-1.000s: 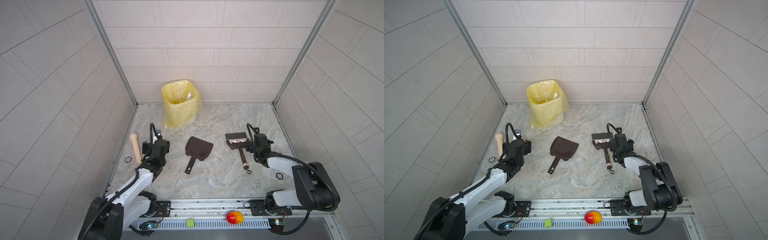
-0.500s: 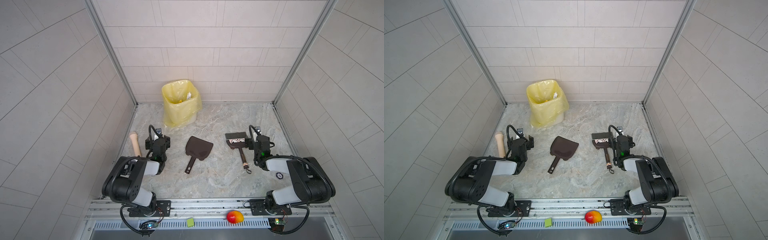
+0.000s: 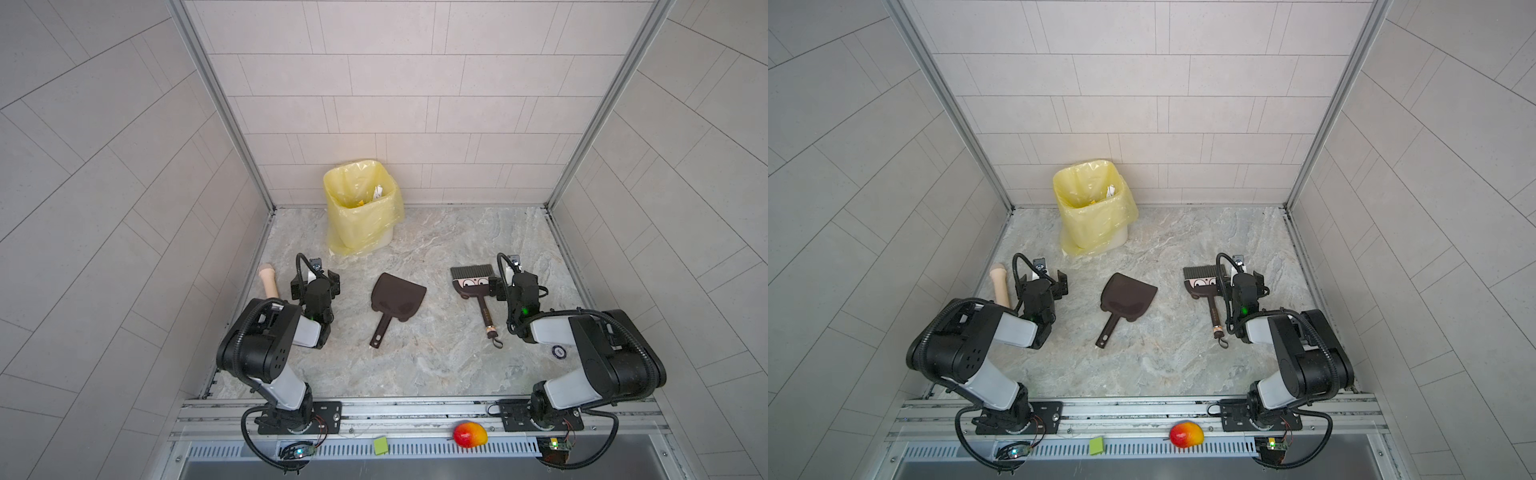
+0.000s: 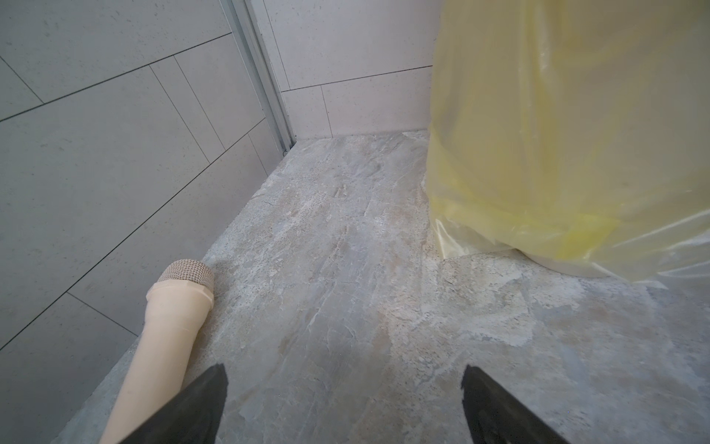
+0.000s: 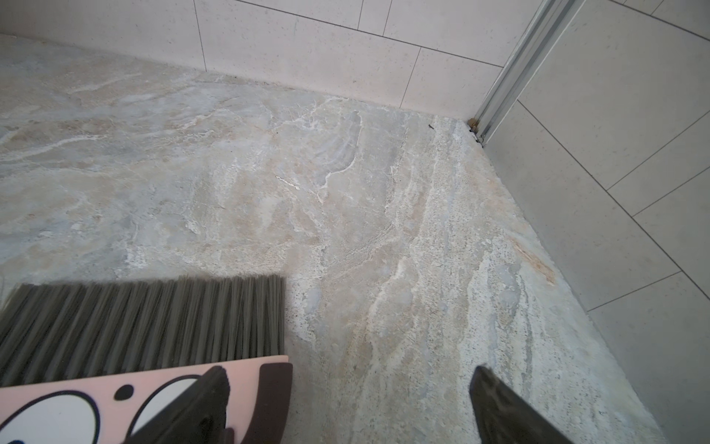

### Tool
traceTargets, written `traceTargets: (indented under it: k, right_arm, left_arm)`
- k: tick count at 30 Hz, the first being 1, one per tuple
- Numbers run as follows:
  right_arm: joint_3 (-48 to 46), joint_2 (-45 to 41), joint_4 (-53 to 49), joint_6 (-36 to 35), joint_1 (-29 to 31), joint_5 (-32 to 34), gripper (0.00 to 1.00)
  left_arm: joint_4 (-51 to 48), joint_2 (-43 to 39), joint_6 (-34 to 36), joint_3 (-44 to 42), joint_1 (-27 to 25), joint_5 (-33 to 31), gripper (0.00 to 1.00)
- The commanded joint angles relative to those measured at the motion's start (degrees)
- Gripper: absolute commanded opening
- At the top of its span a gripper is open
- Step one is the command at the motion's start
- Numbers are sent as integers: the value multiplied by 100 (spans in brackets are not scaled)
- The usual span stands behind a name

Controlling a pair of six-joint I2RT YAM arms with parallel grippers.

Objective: Sweep away the paper scraps from the table

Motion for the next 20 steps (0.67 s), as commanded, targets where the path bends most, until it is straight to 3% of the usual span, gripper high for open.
traceTargets:
  k: [1, 20]
  right_arm:
    - [52, 25, 127, -37, -5, 33, 100]
    - [98, 33, 41, -22, -35, -16, 99]
  left_arm:
    - [121, -65, -50, 62, 23, -26, 100]
    - [-344, -106, -203, 255, 167, 137, 100]
